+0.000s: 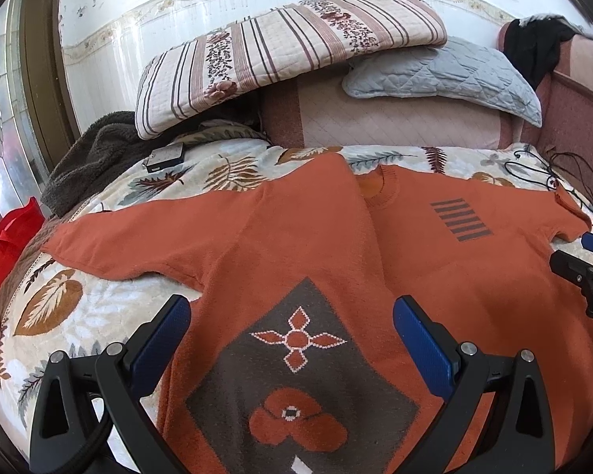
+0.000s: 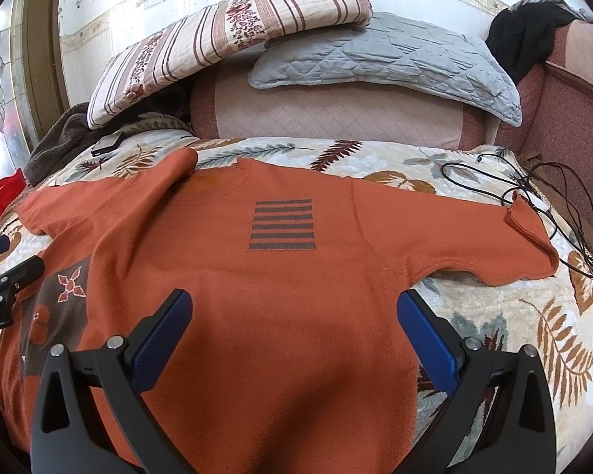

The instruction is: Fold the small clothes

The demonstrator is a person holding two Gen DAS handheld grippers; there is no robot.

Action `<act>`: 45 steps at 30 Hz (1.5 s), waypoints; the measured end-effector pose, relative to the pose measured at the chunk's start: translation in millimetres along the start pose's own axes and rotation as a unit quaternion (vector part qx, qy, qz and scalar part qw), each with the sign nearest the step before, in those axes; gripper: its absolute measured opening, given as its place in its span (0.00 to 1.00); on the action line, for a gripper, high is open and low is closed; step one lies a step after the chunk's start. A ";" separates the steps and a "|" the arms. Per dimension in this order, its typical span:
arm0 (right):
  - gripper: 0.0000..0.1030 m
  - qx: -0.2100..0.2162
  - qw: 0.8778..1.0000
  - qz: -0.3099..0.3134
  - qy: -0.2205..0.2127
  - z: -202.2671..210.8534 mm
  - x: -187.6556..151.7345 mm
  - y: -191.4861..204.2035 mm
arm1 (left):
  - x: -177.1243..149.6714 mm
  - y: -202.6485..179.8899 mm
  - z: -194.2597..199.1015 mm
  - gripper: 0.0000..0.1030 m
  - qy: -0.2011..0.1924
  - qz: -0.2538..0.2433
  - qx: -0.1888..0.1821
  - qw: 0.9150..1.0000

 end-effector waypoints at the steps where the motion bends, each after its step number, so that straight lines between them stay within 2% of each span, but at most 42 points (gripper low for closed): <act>1: 1.00 -0.001 1.000 0.002 0.002 -0.2 0.1 1.1 | 0.3 1.2 0.2 1.00 0.000 0.002 0.000 1.000; 5: 1.00 0.009 1.000 0.006 0.014 0.4 2.7 7.4 | 2.5 7.6 0.4 1.00 -0.001 0.010 -0.004 1.000; 13: 1.00 0.012 1.000 0.026 0.014 4.8 15.0 28.1 | 3.7 20.0 1.6 1.00 -0.001 0.022 -0.003 1.000; 22: 1.00 0.034 0.997 0.072 0.009 9.1 33.7 76.9 | 12.5 50.1 -4.8 1.00 0.042 0.034 -0.006 0.999; 30: 1.00 0.071 0.991 0.111 0.008 4.2 47.4 131.1 | 31.9 97.5 -8.7 0.99 0.041 0.029 0.044 0.998; 35: 1.00 0.089 0.988 0.128 0.010 -0.1 56.8 163.4 | 37.7 140.9 -15.8 0.99 0.048 0.059 0.048 0.996; 41: 1.00 0.103 0.983 0.155 0.008 -3.2 64.4 201.2 | 37.7 193.3 -27.8 0.98 0.053 0.088 0.075 0.992; 45: 1.00 0.109 0.980 0.168 0.016 -13.3 68.0 225.2 | 34.3 221.7 -36.9 0.98 0.059 0.105 0.079 0.990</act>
Point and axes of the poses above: each gripper's, at about its wrist camera, not at the fingertips, and z roughly against the way its jaws point, y to its left, x to its top, the point moved 1 cm from there along -z, roughly the way its jaws point, and after that the axes turned 7 degrees about y, right-handed, at the moved point
